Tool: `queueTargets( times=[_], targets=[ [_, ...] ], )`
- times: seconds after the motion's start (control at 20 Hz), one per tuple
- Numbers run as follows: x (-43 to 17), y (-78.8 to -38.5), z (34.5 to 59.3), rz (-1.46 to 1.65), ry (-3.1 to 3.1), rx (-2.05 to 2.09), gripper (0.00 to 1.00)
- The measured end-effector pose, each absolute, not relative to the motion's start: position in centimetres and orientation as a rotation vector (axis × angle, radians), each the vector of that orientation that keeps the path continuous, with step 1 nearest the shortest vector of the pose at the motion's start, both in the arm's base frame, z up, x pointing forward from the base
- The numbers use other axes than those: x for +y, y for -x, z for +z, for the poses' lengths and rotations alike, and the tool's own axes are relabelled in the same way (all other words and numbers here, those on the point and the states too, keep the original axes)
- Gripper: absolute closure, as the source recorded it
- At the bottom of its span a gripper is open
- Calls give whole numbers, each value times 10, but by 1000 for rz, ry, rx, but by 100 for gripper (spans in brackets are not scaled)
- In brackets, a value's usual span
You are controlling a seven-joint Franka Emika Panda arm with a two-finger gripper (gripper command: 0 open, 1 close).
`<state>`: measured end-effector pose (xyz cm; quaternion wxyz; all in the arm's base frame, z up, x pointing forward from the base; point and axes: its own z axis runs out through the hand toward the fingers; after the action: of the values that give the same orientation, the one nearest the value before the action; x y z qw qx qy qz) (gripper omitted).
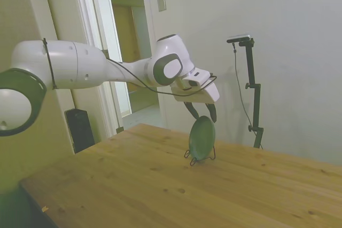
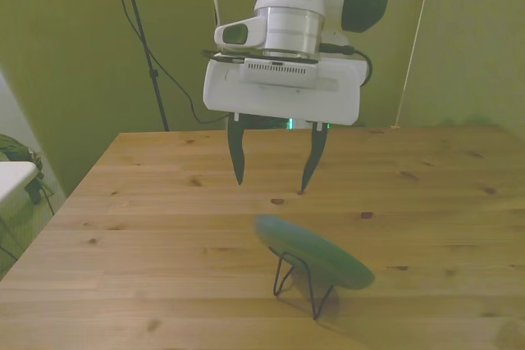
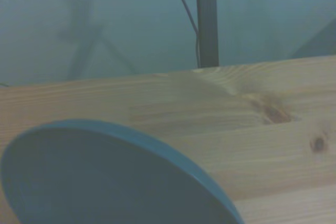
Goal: Unload the plate
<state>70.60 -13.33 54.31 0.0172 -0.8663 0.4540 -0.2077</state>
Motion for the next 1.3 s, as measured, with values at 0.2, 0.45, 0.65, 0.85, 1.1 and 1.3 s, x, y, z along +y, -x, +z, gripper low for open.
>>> queueTargets(
  times=[0.2,0.45,0.65,0.85,1.1,1.3],
  targets=[
    [-122,-725,539,-625,2728,1379,0],
    [-123,-742,541,-621,2795,1320,0],
    [-136,-748,530,-587,2899,1217,0],
    [-150,-751,528,-594,2961,1121,0],
    [-154,-751,525,-584,3033,981,0],
    [-153,-752,519,-581,3070,892,0]
  ],
)
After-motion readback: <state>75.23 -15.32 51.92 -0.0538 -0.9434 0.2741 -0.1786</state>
